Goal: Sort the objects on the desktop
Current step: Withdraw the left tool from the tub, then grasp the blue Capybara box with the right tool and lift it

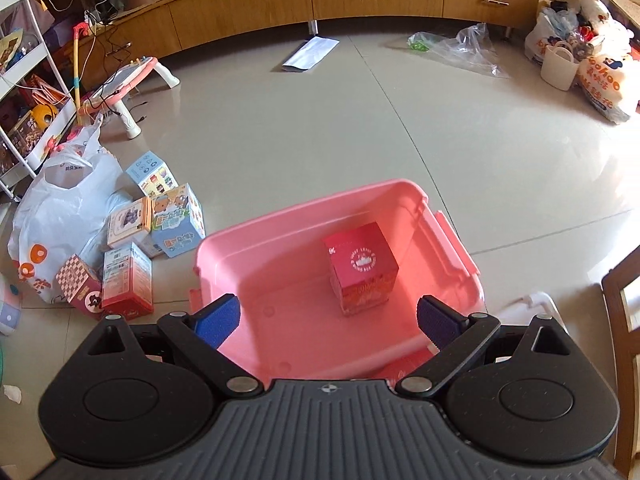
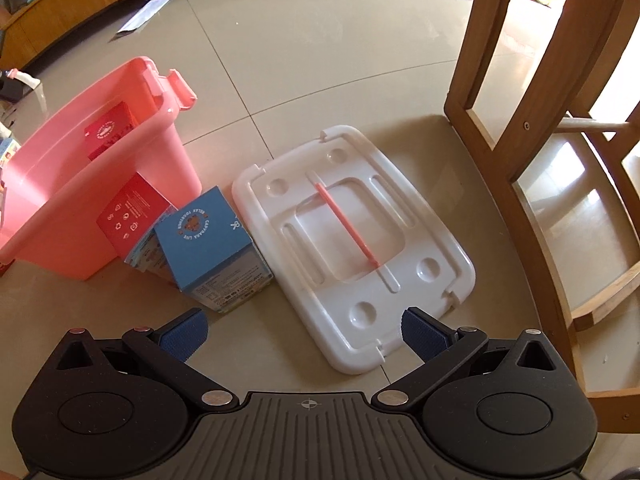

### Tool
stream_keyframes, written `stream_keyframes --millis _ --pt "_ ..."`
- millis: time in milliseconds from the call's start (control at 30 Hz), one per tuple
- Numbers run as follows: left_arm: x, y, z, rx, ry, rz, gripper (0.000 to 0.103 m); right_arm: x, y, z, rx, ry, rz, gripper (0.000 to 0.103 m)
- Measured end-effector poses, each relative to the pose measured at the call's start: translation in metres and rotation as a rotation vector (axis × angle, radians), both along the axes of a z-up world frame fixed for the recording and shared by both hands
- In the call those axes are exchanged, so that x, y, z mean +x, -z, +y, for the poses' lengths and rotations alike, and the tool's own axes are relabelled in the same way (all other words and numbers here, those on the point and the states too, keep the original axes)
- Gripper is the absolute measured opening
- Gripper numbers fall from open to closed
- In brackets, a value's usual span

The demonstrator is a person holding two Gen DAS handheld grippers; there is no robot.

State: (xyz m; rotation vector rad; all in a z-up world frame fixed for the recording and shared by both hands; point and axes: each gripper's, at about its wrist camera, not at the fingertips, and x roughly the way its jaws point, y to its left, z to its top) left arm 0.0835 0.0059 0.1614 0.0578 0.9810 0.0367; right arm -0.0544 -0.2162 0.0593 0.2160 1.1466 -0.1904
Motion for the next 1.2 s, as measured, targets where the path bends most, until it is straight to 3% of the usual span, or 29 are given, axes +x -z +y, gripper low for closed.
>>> stream_keyframes --millis 367,567,800,933,1200 --pt "-0.078 -0.005 0.019 0.021 0.04 0.003 0.098 -0.009 -0.034 0.008 0.004 -0.066 -0.108 0.103" --pt "-0.092 0.013 0.027 -0.061 0.05 0.011 0.099 -0.005 -0.037 0.024 -0.008 -0.162 -0.144 0.103" --pt "-0.094 0.036 0.015 -0.061 0.099 0.055 0.099 0.015 -0.01 0.052 -0.049 -0.318 -0.115 0.103" --pt "-0.09 0.046 0.014 -0.084 0.071 0.088 0.099 0.027 0.006 0.067 -0.073 -0.408 -0.098 0.103" --pt "-0.081 0.069 0.008 -0.072 0.032 0.142 0.099 0.07 0.037 0.065 -0.071 -0.414 -0.058 0.103"
